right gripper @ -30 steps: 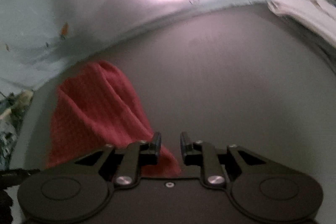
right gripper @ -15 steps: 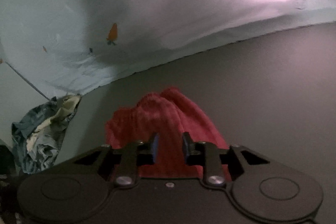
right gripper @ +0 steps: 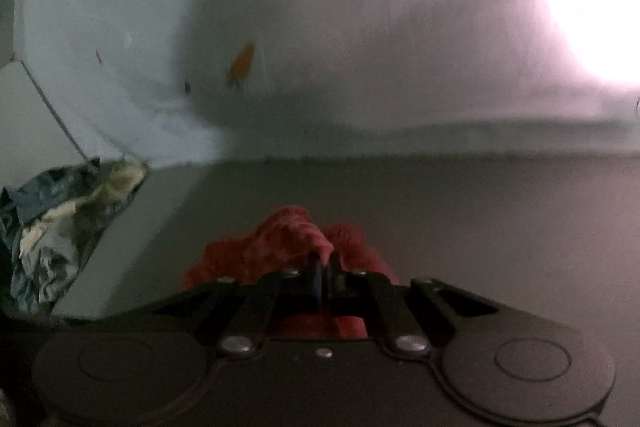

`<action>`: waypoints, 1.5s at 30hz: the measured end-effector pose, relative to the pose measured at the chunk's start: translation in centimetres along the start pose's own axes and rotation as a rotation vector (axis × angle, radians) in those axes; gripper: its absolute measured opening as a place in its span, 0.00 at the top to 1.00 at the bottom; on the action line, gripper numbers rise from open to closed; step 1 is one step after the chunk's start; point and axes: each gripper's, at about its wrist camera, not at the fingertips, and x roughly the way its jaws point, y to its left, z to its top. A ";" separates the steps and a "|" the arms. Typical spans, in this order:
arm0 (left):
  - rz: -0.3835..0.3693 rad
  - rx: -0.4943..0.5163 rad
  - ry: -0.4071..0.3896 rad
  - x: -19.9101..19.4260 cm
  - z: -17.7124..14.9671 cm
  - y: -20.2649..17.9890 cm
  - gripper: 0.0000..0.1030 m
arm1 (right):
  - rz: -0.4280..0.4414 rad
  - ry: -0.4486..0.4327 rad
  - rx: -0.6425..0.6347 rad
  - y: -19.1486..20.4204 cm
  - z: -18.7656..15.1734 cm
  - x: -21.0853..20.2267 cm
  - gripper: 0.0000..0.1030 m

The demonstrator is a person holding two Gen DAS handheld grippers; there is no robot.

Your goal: Fold clothes

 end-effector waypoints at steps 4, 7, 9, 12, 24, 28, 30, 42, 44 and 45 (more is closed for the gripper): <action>0.022 0.038 -0.013 -0.1 -0.6 -0.5 0.19 | -0.062 0.006 0.016 -1.7 0.8 0.9 0.97; 0.034 0.050 -0.015 -0.3 -0.9 -0.8 0.19 | -0.158 0.128 -0.017 -2.7 0.0 2.9 0.90; 0.019 0.030 -0.006 -0.6 -0.9 -0.5 0.19 | -0.174 0.148 -0.009 -3.1 -0.7 2.5 0.85; -0.026 -0.015 0.006 -1.4 -1.4 0.3 0.19 | -0.131 0.124 0.116 -4.4 -2.0 0.1 0.65; -0.221 -0.073 0.117 -6.6 -8.5 1.7 0.21 | -0.075 0.142 0.486 -9.2 -11.7 -11.9 0.63; -0.292 -0.085 0.175 -7.8 -11.2 1.3 0.23 | -0.049 0.139 0.547 -9.2 -14.2 -14.6 0.64; -0.312 -0.072 0.209 -7.9 -12.3 0.6 0.32 | -0.039 0.135 0.571 -9.1 -15.3 -15.6 0.65; -0.346 -0.187 0.196 -9.5 -14.1 2.0 0.94 | -0.058 0.070 0.593 -6.8 -18.3 -19.7 0.96; -0.358 -0.209 0.175 -10.3 -13.8 2.4 0.94 | -0.052 0.064 0.548 -5.8 -17.6 -20.3 0.96; -0.364 -0.220 0.164 -10.7 -13.6 2.6 0.94 | -0.044 0.057 0.526 -5.3 -17.3 -20.7 0.96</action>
